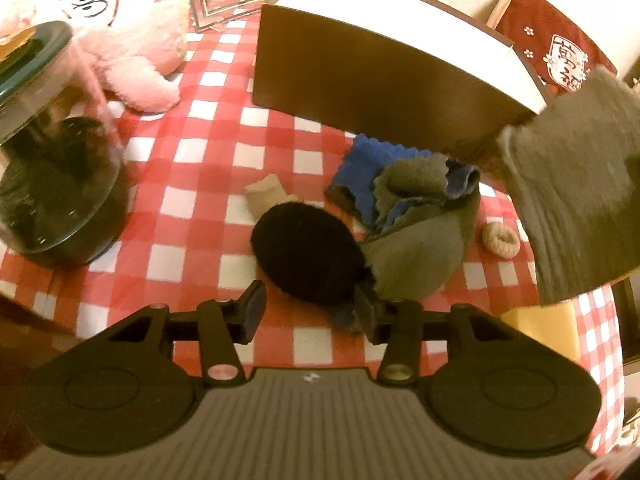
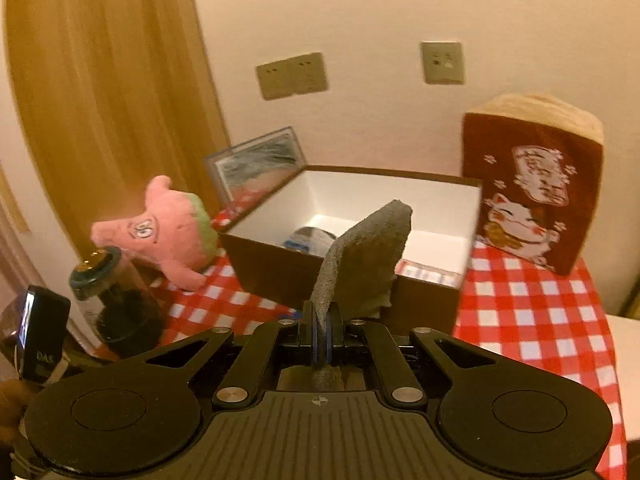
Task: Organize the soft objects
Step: 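Grasp the black round puff with the left gripper while the right holds the grey cloth raised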
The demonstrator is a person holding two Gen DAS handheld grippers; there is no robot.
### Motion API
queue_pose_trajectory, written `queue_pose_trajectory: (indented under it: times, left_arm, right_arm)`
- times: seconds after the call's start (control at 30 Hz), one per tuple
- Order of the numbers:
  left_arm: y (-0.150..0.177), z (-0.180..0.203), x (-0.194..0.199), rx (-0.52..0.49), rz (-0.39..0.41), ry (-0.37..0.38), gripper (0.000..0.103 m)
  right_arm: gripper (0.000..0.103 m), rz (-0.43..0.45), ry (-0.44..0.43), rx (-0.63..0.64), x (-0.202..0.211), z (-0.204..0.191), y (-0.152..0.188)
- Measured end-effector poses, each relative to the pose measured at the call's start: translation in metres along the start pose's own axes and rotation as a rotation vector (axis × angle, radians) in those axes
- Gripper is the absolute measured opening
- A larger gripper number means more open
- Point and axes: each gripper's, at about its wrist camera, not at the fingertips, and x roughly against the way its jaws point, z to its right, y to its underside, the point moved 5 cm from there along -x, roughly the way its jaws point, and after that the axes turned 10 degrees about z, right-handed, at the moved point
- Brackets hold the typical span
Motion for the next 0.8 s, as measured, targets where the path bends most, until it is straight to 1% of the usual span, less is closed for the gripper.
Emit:
queue_pose_trajectory:
  times: [0.1, 0.17, 0.27, 0.4, 0.47, 0.57, 0.63, 0.8]
  left_arm:
    - [-0.009, 0.006, -0.01, -0.009, 0.005, -0.012, 0.047]
    - [-0.013, 0.009, -0.018, -0.006, -0.003, -0.018, 0.05]
    - [-0.019, 0.015, -0.03, 0.004, -0.019, -0.031, 0.051]
    - [-0.02, 0.021, -0.047, -0.009, -0.036, -0.061, 0.052]
    - [-0.018, 0.023, -0.053, -0.023, -0.043, -0.078, 0.054]
    - [-0.017, 0.025, -0.056, -0.063, -0.037, -0.105, 0.055]
    - [-0.016, 0.023, -0.055, -0.079, -0.032, -0.107, 0.055]
    - [-0.007, 0.003, -0.042, -0.089, -0.036, -0.12, 0.054]
  right_arm:
    - [0.004, 0.0, 0.024, -0.013, 0.003, 0.011, 0.0]
    - [0.004, 0.0, 0.035, -0.02, 0.005, 0.018, 0.0]
    - [0.004, -0.002, 0.052, -0.029, 0.006, 0.027, 0.0]
    - [0.004, -0.008, 0.066, -0.044, 0.007, 0.035, 0.001]
    - [0.004, -0.015, 0.072, -0.052, 0.007, 0.04, 0.003]
    - [0.004, -0.022, 0.078, -0.063, 0.005, 0.044, 0.004]
    - [0.004, -0.028, 0.08, -0.066, 0.003, 0.046, 0.006]
    - [0.004, -0.033, 0.074, -0.071, 0.0, 0.047, 0.007]
